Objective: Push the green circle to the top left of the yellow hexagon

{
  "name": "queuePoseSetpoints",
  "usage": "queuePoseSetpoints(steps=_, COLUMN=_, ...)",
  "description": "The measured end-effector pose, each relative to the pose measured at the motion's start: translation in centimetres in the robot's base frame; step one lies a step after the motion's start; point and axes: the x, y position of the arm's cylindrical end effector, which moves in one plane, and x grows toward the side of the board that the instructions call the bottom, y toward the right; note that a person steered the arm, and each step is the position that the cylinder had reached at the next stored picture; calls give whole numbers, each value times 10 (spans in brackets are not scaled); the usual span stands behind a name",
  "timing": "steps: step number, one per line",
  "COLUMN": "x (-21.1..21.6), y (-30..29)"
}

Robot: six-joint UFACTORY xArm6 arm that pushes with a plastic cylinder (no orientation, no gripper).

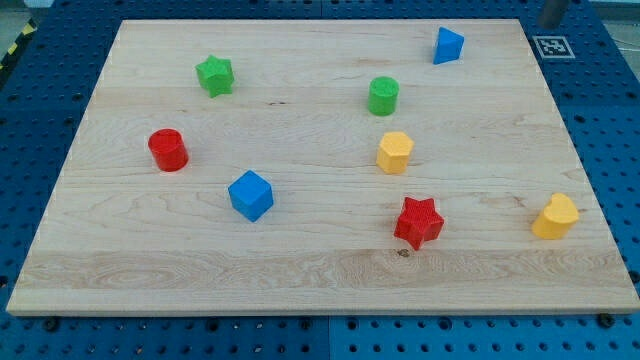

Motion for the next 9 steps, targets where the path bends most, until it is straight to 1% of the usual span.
queuePoseSetpoints(steps=3, x=24, y=-10)
queuePoseSetpoints(steps=4, x=28, y=-28)
queuePoseSetpoints(steps=5, x=45, y=-48)
queuePoseSetpoints(steps=6, x=72, y=-56)
queuePoseSetpoints(steps=8, x=108, y=-77)
queuePoseSetpoints(steps=9, x=125, y=-98)
